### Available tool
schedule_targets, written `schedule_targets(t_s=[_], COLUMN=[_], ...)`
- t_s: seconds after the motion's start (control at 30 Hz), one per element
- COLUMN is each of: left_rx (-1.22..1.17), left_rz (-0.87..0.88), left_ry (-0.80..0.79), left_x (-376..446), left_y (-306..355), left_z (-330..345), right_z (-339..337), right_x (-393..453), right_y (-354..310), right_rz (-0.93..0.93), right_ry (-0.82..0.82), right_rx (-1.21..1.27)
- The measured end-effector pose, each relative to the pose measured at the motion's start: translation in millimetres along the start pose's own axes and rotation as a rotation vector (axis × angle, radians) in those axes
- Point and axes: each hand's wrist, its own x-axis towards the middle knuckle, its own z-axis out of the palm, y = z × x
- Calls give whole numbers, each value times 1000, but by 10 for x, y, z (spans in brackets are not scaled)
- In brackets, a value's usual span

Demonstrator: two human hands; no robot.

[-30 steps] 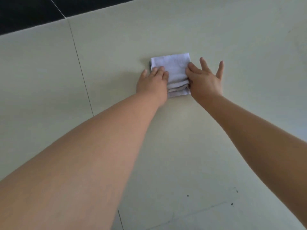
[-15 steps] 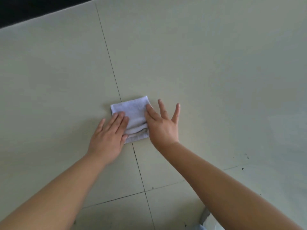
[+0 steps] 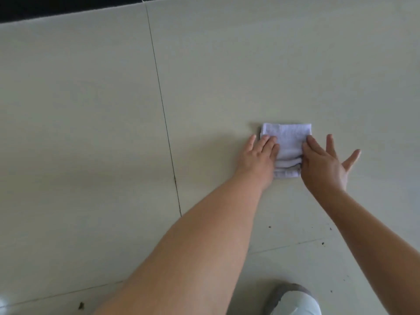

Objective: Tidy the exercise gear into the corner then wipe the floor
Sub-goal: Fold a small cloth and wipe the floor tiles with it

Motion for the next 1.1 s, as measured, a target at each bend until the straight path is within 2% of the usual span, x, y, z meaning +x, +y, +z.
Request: schedule_targets(t_s=[0.03, 0.17, 0.27, 0.37, 0.47, 0.63, 0.7, 0.77, 0.9, 1.0, 1.1], left_rx=[0, 95, 116, 74, 5, 71, 89, 86, 32, 3, -32], left_rz=[-38, -191, -302, -391, -470, -349, -298, -216, -101, 37, 35], left_ry=[-62, -7, -41, -79, -75, -3, -27, 4, -40, -164, -130], left_x=[73, 167, -25, -434, -904, -1442, -1577, -1631, -1485, -1201, -804], left_y=[-104, -820, -1387, -1720, -1736, -1412, -1185, -889, -259, 204, 555], left_z=[-78, -274, -324, -221, -30, 306, 374, 452, 519, 511, 310], right_z=[-43, -179, -222, -143, 26, 320, 412, 514, 594, 517, 319], right_x=[151, 638, 807, 678, 287, -389, -651, -866, -1099, -1092, -890], right_y=[-104, -759, -1360, -1816, -1941, -1553, -1317, -1040, -356, 182, 515], right_rz=[-20, -161, -294, -436, -531, -582, -568, -507, -375, -232, -91], right_ry=[-16, -63, -77, -84, -101, -159, -100, -15, 18, 8, -88], right_rx=[-21, -30, -26, 7, 62, 30, 0, -27, -6, -17, 16])
